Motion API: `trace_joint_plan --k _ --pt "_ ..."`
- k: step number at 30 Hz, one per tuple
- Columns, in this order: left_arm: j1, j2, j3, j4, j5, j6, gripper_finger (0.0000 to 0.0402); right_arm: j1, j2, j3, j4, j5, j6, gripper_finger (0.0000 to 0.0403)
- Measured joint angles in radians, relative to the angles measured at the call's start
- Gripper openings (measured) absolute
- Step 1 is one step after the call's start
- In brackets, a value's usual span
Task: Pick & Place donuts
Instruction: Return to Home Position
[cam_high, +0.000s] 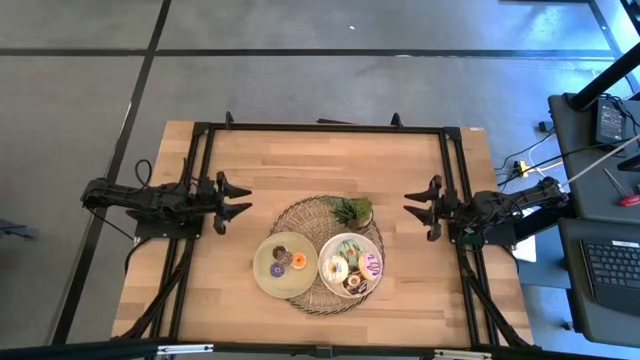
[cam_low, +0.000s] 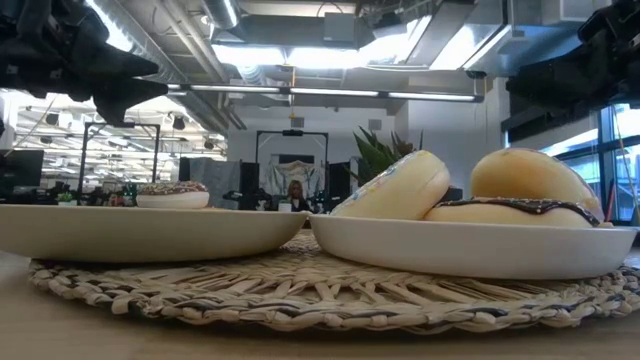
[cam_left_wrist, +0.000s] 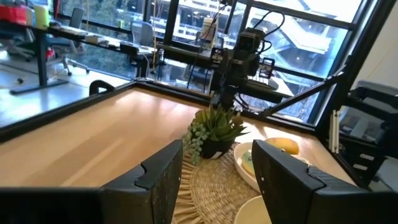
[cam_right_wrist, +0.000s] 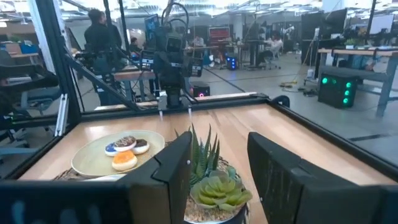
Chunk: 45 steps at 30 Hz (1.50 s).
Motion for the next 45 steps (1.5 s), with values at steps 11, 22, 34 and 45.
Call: trace_joint_plan --k 11,22,34,45 --pt "0.0 0.0 0.0 -0.001 0.001 -0.012 0.0193 -0.007 0.002 0.0 0.002 0.071 -0.091 0.0156" --pt "0.0 0.0 0.0 -0.001 0.001 -0.011 0.0192 -0.007 0.002 0.0 0.003 0.071 -0.087 0.0156" --pt "0.0 0.0 0.0 0.0 0.001 -0.011 0.0193 -0.007 0.003 0.0 0.003 0.071 -0.087 0.0156" --pt "0.0 0.0 0.0 0.0 0.002 -0.01 0.019 -0.007 0.003 0.0 0.003 0.071 -0.087 0.0156"
